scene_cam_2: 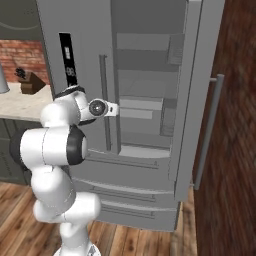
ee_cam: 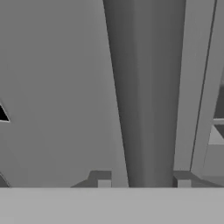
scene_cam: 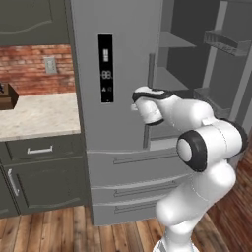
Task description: Place one of the steaks on the plate and the other in the bowl. Then place the bowl in the fridge.
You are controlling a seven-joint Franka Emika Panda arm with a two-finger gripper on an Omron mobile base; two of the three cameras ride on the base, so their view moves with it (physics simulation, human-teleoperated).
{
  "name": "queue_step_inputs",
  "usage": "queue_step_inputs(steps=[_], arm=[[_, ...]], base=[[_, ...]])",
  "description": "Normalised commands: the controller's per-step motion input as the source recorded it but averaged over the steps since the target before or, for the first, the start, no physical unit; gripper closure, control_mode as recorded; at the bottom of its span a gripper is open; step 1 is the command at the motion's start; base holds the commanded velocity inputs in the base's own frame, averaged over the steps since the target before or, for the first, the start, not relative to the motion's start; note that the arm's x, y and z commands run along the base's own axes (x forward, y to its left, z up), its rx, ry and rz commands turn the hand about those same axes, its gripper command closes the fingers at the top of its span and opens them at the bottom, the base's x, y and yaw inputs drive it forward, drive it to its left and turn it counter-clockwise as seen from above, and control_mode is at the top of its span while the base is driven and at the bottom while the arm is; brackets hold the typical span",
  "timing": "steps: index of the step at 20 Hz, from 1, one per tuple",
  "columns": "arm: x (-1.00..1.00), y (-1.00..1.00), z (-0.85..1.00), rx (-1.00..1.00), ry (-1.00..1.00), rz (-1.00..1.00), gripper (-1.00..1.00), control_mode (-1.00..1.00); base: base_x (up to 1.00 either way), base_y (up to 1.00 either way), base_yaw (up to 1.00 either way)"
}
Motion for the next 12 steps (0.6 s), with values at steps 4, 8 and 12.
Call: queue_step_inputs(steps=[4,8,12], arm=[[-0.70,0.75,0.61,-0.02,0.33,0.00,1.00,-1.00],[-0.64,0.75,0.64,-0.06,0.38,0.00,1.00,-1.00],[-0.61,0.70,0.69,-0.08,0.40,0.00,1.00,-1.00]], base=[[0.00,0.00,0.00],[0.00,0.00,0.00],[0.00,0.00,0.00]])
